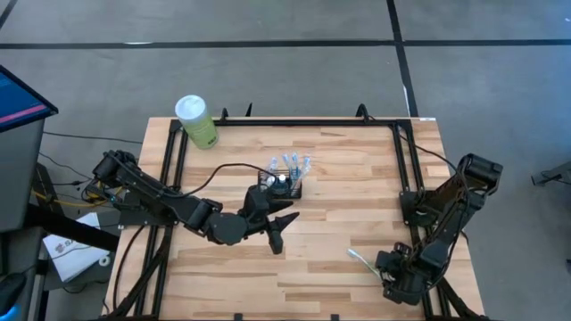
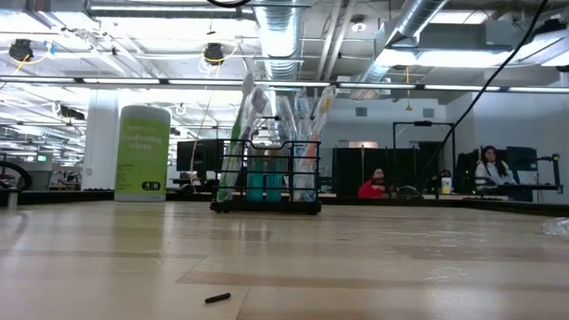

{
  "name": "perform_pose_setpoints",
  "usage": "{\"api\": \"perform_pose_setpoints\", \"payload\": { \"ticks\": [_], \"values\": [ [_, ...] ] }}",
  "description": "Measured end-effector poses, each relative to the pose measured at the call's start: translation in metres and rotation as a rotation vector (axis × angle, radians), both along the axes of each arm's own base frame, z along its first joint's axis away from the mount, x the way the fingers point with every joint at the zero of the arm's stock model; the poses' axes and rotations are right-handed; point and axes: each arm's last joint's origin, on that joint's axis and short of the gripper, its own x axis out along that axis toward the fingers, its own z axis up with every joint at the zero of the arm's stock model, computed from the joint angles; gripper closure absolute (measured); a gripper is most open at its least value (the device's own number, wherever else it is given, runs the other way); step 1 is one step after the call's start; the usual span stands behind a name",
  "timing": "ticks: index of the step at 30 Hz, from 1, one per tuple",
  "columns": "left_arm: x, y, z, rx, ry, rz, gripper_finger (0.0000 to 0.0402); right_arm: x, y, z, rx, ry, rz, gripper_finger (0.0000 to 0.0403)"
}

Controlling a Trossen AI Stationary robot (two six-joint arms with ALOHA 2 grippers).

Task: Pick & Place toothbrushing station
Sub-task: Put the green toothbrush into the black mesh organizer

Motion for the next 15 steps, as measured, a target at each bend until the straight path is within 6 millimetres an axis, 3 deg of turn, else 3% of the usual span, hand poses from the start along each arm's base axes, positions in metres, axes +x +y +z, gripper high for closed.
{"api": "perform_pose_setpoints", "payload": {
  "ticks": [8, 15],
  "values": [
    [0.0, 0.0, 0.0, -0.017, -0.007, 0.002, 0.0242, 0.01, -0.007, -0.001, -0.013, 0.01, 0.01, 0.0147],
    [0.0, -0.001, 0.0, -0.017, -0.008, 0.0, 0.0242, 0.017, -0.013, -0.001, -0.038, 0.001, 0.006, 0.021]
  ]
}}
